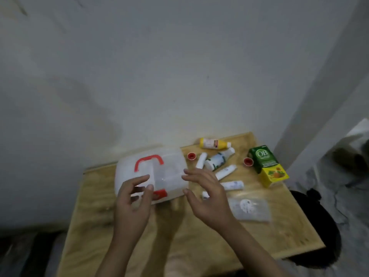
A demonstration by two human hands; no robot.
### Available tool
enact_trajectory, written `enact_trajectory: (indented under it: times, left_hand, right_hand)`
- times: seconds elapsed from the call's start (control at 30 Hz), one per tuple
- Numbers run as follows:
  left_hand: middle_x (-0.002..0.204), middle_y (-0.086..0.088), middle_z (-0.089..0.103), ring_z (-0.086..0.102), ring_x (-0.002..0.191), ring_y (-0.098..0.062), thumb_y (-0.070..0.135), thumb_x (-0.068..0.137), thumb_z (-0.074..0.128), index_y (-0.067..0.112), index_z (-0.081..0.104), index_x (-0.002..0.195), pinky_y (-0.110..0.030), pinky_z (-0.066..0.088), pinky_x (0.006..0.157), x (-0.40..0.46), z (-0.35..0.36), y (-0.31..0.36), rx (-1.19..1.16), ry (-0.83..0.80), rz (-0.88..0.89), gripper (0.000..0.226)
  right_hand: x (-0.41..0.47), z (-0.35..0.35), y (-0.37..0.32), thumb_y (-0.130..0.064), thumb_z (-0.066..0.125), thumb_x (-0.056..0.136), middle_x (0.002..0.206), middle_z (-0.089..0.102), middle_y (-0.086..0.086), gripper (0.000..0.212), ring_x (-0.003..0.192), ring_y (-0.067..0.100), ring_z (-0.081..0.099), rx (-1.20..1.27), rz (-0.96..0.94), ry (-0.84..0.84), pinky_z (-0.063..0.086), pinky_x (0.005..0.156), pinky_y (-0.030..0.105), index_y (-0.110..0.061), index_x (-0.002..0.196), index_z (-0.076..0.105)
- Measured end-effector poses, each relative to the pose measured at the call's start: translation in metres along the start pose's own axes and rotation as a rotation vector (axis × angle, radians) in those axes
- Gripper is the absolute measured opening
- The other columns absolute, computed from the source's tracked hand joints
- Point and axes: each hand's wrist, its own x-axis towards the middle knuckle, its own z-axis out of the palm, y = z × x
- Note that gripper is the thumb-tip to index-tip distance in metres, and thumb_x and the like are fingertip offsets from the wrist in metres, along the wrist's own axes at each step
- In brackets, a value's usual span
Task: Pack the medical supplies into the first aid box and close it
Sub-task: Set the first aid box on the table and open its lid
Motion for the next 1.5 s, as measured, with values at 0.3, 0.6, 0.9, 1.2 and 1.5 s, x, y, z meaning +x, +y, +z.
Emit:
enact_trajectory:
  times: [0.3,0.6,0.9,1.2,1.5]
  left_hand:
    - [0.142,0.025,0.02,0.016,0.138,-0.008,0.039,0.073,0.068,0.067,0.043,0.111,-0.027,0.029,0.098,-0.006,-0.048,-0.095,0.269,0.009,0.152,0.053]
    - [0.142,0.023,0.022,0.024,0.131,0.01,0.028,0.079,0.07,0.056,0.036,0.127,-0.007,0.034,0.094,0.001,-0.028,-0.15,0.175,0.053,0.323,0.065]
    - [0.149,-0.001,0.025,0.028,0.136,-0.015,0.027,0.08,0.069,0.048,0.029,0.134,-0.038,0.046,0.1,0.007,-0.011,-0.162,0.203,0.181,0.377,0.07]
    - [0.148,-0.01,0.028,0.026,0.133,-0.012,0.024,0.083,0.066,0.044,0.026,0.138,-0.024,0.036,0.098,0.005,-0.007,-0.169,0.265,0.218,0.45,0.071]
    - [0.152,-0.013,0.025,0.031,0.134,-0.02,0.03,0.087,0.059,0.05,0.012,0.142,-0.025,0.037,0.095,0.005,-0.003,-0.173,0.334,0.224,0.441,0.075]
  right_hand:
    - [0.001,0.065,0.034,-0.024,0.071,0.077,0.128,0.059,-0.009,0.026,0.135,0.016,0.038,-0.224,-0.33,-0.161,0.034,0.107,0.056,-0.031,0.102,0.067]
    - [0.002,0.077,0.062,-0.028,0.072,0.076,0.135,0.055,0.001,0.033,0.135,0.025,0.038,-0.375,-0.592,-0.117,0.029,0.107,0.061,-0.029,0.108,0.064]
    - [0.006,0.084,0.072,-0.023,0.074,0.076,0.13,0.06,0.008,0.037,0.129,0.031,0.044,-0.428,-0.702,-0.009,0.038,0.099,0.063,-0.027,0.11,0.059]
    - [0.004,0.079,0.076,-0.035,0.063,0.084,0.135,0.055,0.008,0.027,0.136,0.03,0.037,-0.405,-0.711,-0.088,0.028,0.108,0.063,-0.022,0.108,0.065]
    - [0.007,0.085,0.053,-0.025,0.061,0.084,0.114,0.068,0.011,0.018,0.123,0.032,0.053,-0.29,-0.631,0.062,0.032,0.102,0.07,-0.013,0.091,0.073]
